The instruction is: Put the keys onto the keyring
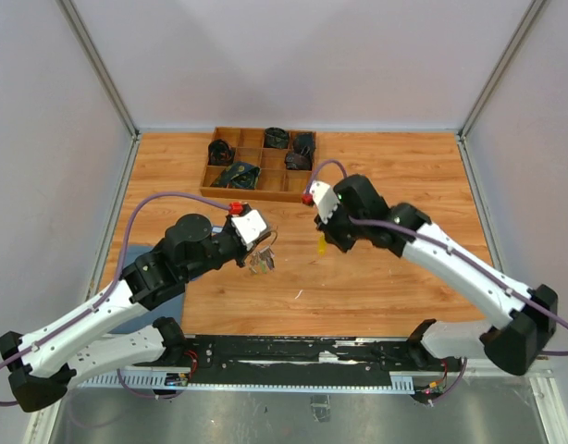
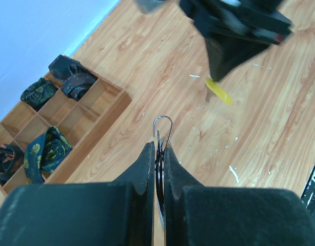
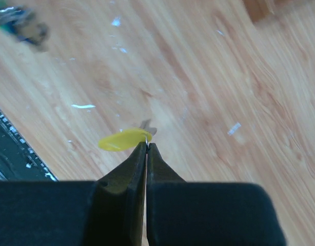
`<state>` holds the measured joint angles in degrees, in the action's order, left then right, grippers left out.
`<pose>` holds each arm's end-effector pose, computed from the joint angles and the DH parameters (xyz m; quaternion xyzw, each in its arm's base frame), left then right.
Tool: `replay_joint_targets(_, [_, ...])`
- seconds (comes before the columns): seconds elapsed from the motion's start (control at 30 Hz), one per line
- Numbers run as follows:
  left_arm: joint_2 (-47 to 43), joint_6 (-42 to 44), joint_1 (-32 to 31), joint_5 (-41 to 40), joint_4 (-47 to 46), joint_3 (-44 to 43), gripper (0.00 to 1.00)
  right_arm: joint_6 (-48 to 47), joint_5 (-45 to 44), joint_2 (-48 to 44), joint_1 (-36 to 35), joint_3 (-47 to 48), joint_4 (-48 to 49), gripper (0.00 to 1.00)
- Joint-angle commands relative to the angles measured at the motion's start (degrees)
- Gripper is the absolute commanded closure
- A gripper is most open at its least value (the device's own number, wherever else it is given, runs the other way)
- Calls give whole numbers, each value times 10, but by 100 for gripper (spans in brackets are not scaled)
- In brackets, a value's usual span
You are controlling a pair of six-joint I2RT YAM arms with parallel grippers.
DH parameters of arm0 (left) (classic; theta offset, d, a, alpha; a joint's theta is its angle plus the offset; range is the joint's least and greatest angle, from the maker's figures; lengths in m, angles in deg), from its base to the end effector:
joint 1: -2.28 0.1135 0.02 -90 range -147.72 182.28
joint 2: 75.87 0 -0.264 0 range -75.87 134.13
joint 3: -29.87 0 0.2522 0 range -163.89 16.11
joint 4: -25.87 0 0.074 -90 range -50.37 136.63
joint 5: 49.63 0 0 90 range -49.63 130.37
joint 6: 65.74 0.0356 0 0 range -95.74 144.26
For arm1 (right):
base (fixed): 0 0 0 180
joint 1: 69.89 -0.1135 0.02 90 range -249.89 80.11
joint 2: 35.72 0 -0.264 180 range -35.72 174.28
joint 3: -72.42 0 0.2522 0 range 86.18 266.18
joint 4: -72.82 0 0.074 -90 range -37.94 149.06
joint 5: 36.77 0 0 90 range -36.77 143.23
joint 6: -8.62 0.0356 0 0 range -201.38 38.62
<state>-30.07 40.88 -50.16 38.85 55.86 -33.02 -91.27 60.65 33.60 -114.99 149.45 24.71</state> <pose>0.1128 -0.1452 0.3524 0.4365 0.6489 -0.1818 0.5961 0.1802 0.1874 0.3235 -0.4423 0.7910 0.1826 0.3812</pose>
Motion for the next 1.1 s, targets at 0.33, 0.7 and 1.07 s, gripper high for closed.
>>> replay_joint_targets(0.33, [-20, -10, 4, -9, -20, -21, 99, 79, 106, 158, 124, 100, -232, 99])
replay_joint_targets(0.7, [-19, -18, 4, -3, -23, -20, 100, 68, 238, 174, 94, 65, -219, 99])
replay_joint_targets(1.07, [-18, -20, 4, -14, -27, -19, 100, 118, 127, 203, 16, 121, -223, 100])
